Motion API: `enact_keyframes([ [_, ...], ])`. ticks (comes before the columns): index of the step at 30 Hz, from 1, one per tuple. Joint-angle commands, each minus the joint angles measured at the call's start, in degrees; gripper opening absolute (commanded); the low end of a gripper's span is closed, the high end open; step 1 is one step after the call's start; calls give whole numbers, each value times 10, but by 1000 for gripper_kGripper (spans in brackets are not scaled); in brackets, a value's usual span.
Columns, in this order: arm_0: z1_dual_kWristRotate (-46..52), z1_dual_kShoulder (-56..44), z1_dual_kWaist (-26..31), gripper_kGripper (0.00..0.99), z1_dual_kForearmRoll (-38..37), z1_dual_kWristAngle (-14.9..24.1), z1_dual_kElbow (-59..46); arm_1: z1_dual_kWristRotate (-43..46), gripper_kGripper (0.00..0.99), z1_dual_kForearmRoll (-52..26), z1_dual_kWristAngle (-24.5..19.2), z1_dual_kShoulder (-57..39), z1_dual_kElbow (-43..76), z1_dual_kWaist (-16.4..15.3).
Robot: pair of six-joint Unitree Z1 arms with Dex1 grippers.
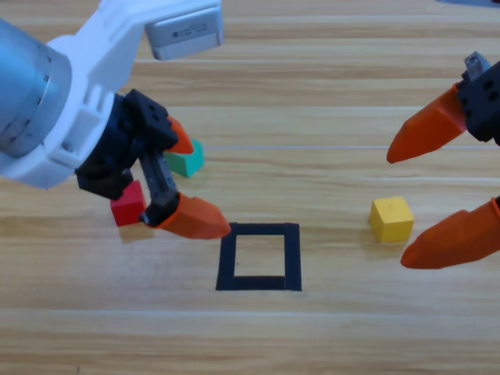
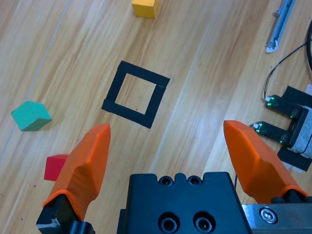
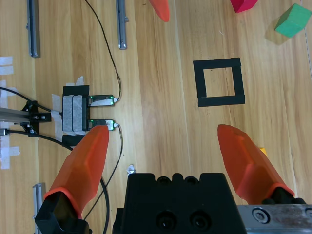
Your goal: Stack the blocks in the rectangular block: red at the bottom, yellow in the middle, green on top
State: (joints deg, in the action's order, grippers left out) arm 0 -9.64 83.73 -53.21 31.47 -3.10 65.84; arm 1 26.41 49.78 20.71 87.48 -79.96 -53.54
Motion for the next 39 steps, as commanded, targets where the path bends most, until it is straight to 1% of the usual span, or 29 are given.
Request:
enact_keyframes([
  [1,6,-11,-11,990,-2,8,-13,3,982,7,1,13,-4,-18],
  [10,7,-13,-10,990,-4,12,-18,-5,982,5,-1,2,2,-17],
  [11,7,-13,-11,990,-3,13,-19,-23,982,1,-9,8,3,-9],
  [13,9,-16,-10,990,-3,18,-19,-78,982,-16,-33,30,-1,28],
  [15,18,-19,-11,990,-4,35,-17,-131,982,-30,-44,62,-22,75],
  [16,24,-21,-10,990,-4,45,-14,-165,983,-30,-60,86,-44,88],
  [18,50,-24,-9,990,-3,93,0,-246,989,-28,-168,129,-82,91],
  [19,53,-26,-8,990,-1,107,10,-279,990,-24,-218,146,-98,91],
  [20,65,-34,3,990,0,119,16,-304,990,-23,-253,156,-107,90],
  [21,75,-42,22,990,0,122,23,-326,990,-23,-267,168,-115,90],
  [23,98,-52,64,990,0,122,31,-371,990,-1,-279,191,-145,90],
  [25,125,-56,96,990,1,120,38,-402,990,64,-298,231,-205,90],
  [26,143,-56,117,990,1,121,38,-421,990,110,-298,262,-249,90],
  [28,160,-53,139,990,1,121,38,-427,990,146,-291,298,-285,90],
  [33,222,-36,191,990,38,122,45,-425,989,149,-280,347,-292,91],
  [35,234,-19,199,990,59,128,58,-427,989,149,-277,369,-294,98],
  [38,235,-16,204,990,59,146,47,-435,985,149,-278,390,-291,106],
  [39,238,-14,214,990,59,142,49,-440,985,149,-283,396,-290,106],
])
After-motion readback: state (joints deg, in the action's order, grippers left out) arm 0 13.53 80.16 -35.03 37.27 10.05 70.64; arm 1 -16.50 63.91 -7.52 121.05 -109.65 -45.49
